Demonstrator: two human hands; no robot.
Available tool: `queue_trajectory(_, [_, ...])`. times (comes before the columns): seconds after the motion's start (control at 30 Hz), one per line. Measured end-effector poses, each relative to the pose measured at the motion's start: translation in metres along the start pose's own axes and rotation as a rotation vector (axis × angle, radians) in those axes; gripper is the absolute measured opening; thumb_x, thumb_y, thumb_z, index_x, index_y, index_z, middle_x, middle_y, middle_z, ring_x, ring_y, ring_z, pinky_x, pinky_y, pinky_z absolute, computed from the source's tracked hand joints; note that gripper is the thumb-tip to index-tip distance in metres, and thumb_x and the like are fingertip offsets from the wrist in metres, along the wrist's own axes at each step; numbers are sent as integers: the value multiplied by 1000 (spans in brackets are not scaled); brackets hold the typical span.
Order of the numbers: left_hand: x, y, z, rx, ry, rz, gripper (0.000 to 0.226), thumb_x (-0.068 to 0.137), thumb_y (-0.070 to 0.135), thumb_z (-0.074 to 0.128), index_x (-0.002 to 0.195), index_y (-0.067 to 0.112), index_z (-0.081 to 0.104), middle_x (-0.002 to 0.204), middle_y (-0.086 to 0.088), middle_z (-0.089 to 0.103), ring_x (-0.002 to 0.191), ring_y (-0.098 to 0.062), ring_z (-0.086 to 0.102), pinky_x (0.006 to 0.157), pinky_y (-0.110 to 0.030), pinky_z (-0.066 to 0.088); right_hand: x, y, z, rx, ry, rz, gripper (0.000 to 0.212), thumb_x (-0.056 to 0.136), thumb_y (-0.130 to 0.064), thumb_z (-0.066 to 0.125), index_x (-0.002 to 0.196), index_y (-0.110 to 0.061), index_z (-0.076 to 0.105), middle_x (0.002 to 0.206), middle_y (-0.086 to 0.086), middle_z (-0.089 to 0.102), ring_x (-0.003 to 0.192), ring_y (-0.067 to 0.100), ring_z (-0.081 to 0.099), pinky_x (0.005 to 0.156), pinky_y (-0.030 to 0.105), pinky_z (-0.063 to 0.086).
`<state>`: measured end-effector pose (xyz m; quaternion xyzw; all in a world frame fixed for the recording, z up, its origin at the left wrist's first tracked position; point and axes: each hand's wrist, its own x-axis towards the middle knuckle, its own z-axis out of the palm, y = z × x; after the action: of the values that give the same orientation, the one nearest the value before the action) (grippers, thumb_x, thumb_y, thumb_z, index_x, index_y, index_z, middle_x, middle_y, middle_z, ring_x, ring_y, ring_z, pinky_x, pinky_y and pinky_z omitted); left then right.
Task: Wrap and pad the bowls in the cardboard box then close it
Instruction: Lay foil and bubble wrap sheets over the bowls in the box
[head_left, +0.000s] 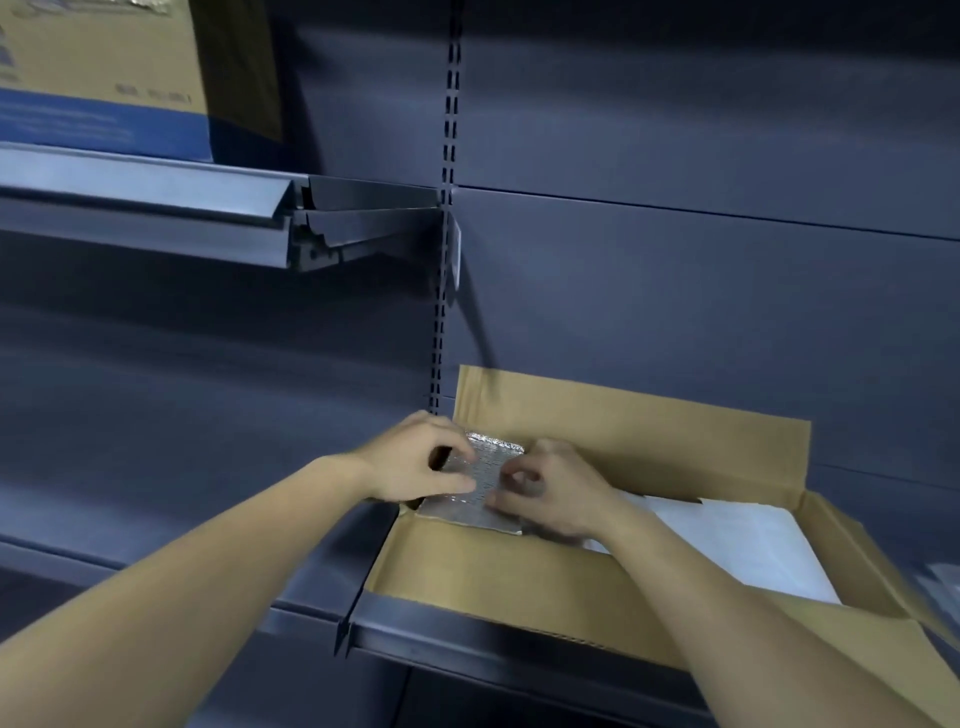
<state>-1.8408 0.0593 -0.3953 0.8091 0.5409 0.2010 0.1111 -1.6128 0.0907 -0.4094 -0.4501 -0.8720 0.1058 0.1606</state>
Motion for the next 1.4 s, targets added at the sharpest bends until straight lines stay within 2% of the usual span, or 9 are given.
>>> queue_trajectory(0.2, [5,4,-19,67,-235,-3,64,79,65,65,135,37,53,148,11,44,141,-10,28,113,-30,26,2,-1,-21,104,-173,-36,90,64,-83,57,136,-29,52,127,-10,44,125,9,34,106,31,34])
queue_trajectory(0.27, [8,3,-20,89,-295,-31,67,77,68,65,137,41,49,152,7,38,144,-13,27,115,-33,27,5,-4,-20,135,-221,-51,92,64,-86,56,136,-29,52,135,-10,48,125,9,42,106,33,38])
queue_trajectory(0.43, [16,-2,-13,287,-359,-42,70,74,77,59,137,48,47,158,1,31,148,-16,18,117,-39,27,7,-4,-10,38,-282,-45,64,74,-72,61,117,-25,57,107,-8,59,97,16,56,89,39,50])
queue_trajectory(0.53, [18,2,-9,386,-313,17,71,78,73,60,140,42,45,150,5,44,145,-16,25,113,-40,30,5,-4,-7,58,-269,-85,67,78,-65,64,136,-36,47,126,-12,56,112,11,53,97,31,45])
queue_trajectory(0.77, [19,0,-13,309,-401,44,69,75,74,61,136,44,49,146,5,44,141,-18,30,112,-40,34,6,-10,-13,15,-411,-46,90,70,-83,53,147,-48,21,154,-14,33,140,14,33,114,40,33])
queue_trajectory(0.87, [21,-3,-18,262,-527,-63,88,62,86,57,140,47,43,161,1,22,151,-19,9,121,-43,20,6,-20,-18,-41,-426,-36,82,76,-76,55,146,-49,22,151,-12,38,136,17,39,111,43,35])
queue_trajectory(1.07, [21,8,-7,541,-380,147,59,81,59,66,132,35,47,134,10,50,125,-16,42,100,-39,41,12,-30,-4,-248,-395,30,71,83,-69,50,141,-34,29,141,-1,46,128,27,45,104,47,35])
queue_trajectory(1.27, [20,7,-5,563,-364,131,58,81,58,66,130,36,43,141,5,40,136,-17,30,103,-41,34,12,-28,-9,-224,-401,41,80,82,-68,54,148,-36,22,148,1,35,137,26,33,111,49,27])
queue_trajectory(1.4, [21,10,-3,560,-408,80,58,82,54,66,130,33,40,139,1,48,140,-21,26,107,-41,29,10,-21,-12,-217,-425,52,84,80,-67,57,148,-42,16,153,-3,27,140,27,29,112,53,25])
